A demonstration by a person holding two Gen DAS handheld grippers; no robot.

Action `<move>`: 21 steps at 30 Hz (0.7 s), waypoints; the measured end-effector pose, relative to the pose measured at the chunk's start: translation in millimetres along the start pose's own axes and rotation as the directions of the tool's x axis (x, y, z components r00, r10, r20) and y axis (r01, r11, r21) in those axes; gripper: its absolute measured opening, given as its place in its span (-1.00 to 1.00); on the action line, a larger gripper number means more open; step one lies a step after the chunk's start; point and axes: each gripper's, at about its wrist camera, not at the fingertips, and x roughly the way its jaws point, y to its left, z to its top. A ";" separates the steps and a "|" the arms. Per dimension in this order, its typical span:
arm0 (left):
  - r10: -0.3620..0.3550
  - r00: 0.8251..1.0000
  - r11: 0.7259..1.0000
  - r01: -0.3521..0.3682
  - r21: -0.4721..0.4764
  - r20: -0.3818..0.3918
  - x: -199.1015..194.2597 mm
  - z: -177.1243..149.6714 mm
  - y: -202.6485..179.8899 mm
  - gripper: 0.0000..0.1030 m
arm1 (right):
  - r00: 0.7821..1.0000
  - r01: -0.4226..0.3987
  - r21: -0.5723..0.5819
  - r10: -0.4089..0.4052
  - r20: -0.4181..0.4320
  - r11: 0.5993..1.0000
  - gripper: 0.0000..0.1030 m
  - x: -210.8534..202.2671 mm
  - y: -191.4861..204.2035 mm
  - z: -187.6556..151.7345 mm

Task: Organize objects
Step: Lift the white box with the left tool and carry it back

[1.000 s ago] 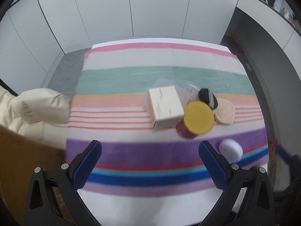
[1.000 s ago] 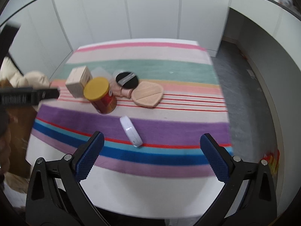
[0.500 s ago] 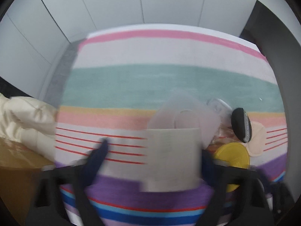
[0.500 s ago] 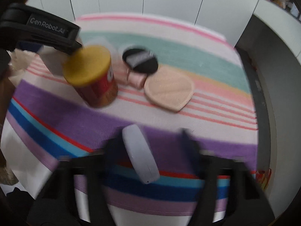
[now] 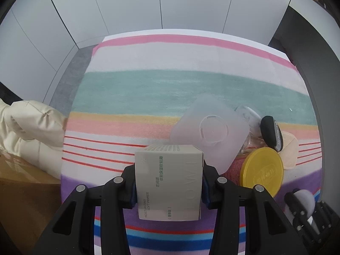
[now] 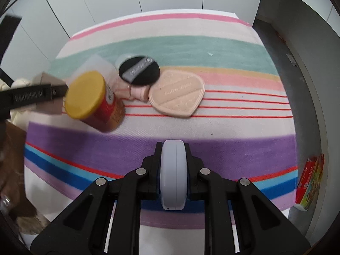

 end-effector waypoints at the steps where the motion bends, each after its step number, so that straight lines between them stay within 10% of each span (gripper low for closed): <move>1: 0.002 1.000 1.000 -0.002 0.002 0.004 -2.3 0.7 -0.3 -0.12 | 1.000 0.003 0.005 -0.003 0.004 1.000 -0.67 -4.2 0.0 2.9; 21: 0.004 0.996 1.000 -0.006 0.012 0.093 -108.8 6.5 5.1 -0.13 | 0.989 0.074 -0.001 -0.073 0.125 0.997 -0.67 -110.4 19.3 46.6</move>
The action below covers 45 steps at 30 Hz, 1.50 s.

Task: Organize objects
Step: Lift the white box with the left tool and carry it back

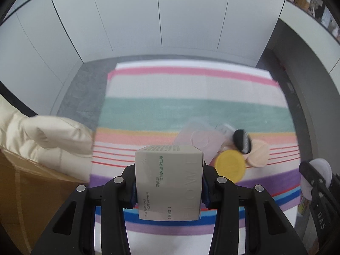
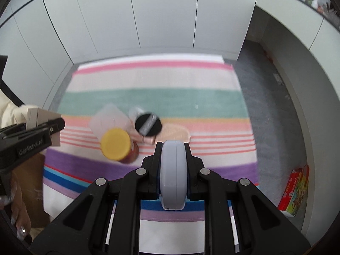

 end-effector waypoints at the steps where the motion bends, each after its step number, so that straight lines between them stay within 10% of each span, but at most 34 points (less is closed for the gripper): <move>1: 0.007 1.000 1.000 -0.007 0.001 0.021 -13.8 4.3 0.1 -0.13 | 1.000 0.003 0.003 -0.003 0.014 1.000 -0.67 -11.5 0.7 7.8; 21: -0.037 0.970 0.999 0.037 0.006 0.241 -202.7 38.4 9.5 -0.13 | 0.981 0.005 -0.038 0.003 0.194 0.999 -0.67 -176.1 17.3 81.3; 45: -0.018 0.961 1.000 0.017 0.005 0.277 -267.8 7.5 19.3 -0.13 | 0.966 0.017 -0.026 -0.010 0.259 1.000 -0.67 -253.2 17.3 65.9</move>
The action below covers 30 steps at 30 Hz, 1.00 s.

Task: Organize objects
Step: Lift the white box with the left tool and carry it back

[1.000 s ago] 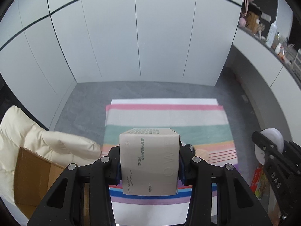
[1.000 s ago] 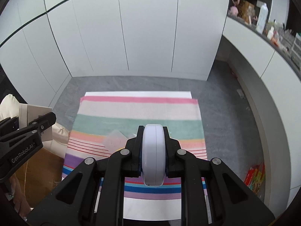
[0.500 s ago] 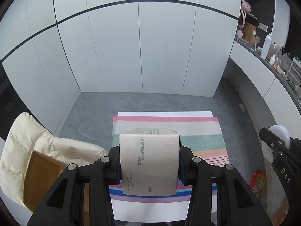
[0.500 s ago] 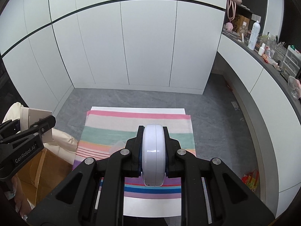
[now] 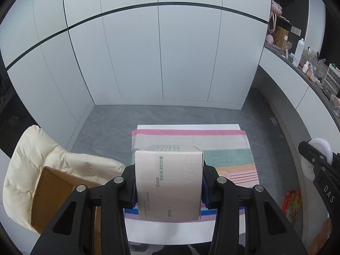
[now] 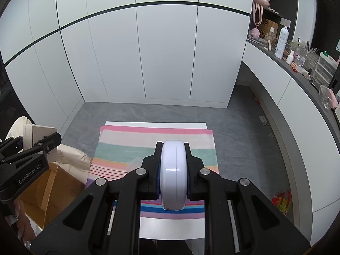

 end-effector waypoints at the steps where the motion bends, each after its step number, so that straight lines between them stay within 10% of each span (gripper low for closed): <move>1: 0.014 1.000 1.000 -0.014 0.006 -0.002 -3.2 -2.2 -0.2 -0.13 | 1.000 -0.003 0.001 0.003 0.003 1.000 -0.67 -3.0 -0.6 -1.8; 30: -0.078 0.997 0.995 0.077 0.068 0.011 -132.0 -132.0 26.3 -0.13 | 0.999 0.009 0.055 -0.011 0.045 0.998 -0.68 -133.4 -22.8 -143.1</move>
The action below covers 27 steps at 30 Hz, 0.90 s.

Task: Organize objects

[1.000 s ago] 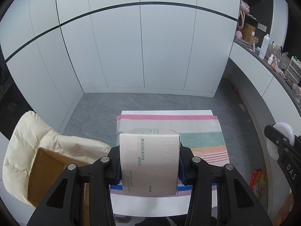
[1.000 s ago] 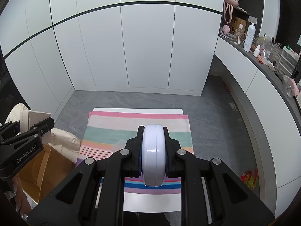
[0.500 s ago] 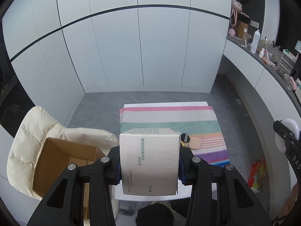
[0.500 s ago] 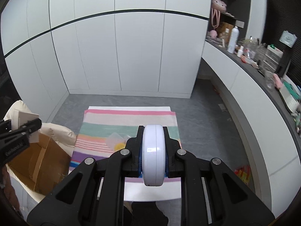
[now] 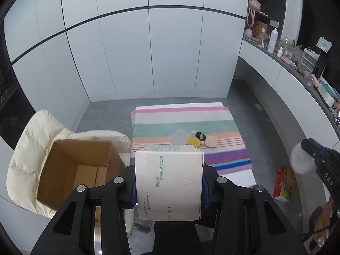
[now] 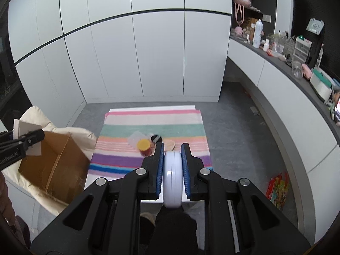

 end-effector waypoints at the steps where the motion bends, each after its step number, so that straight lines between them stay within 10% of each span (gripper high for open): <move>1: 0.006 1.000 1.000 -0.006 0.004 0.009 -4.6 -3.6 -0.5 -0.13 | 1.000 -0.005 0.003 0.005 -0.009 1.000 -0.68 -1.6 -1.3 -5.2; 10: 0.003 1.000 1.000 -0.003 0.026 0.009 -15.0 -35.8 -4.0 -0.13 | 0.998 -0.047 -0.007 0.047 -0.032 0.999 -0.88 -3.4 -1.6 -32.4; 22: 0.060 0.988 0.998 -0.062 -0.009 -0.141 89.5 -54.4 28.0 -0.13 | 0.960 -0.173 0.017 0.172 -0.220 0.985 -0.92 111.9 -17.3 -76.9; 25: 0.054 0.977 0.997 -0.063 -0.036 -0.208 113.3 -61.6 37.9 -0.13 | 0.963 -0.126 -0.036 0.114 -0.244 0.991 0.21 165.8 -29.0 -96.6; 27: 0.041 0.969 0.997 -0.055 -0.054 -0.243 125.8 -67.2 43.5 -0.13 | 0.944 -0.126 -0.002 0.120 -0.308 0.992 0.32 210.9 -40.3 -116.6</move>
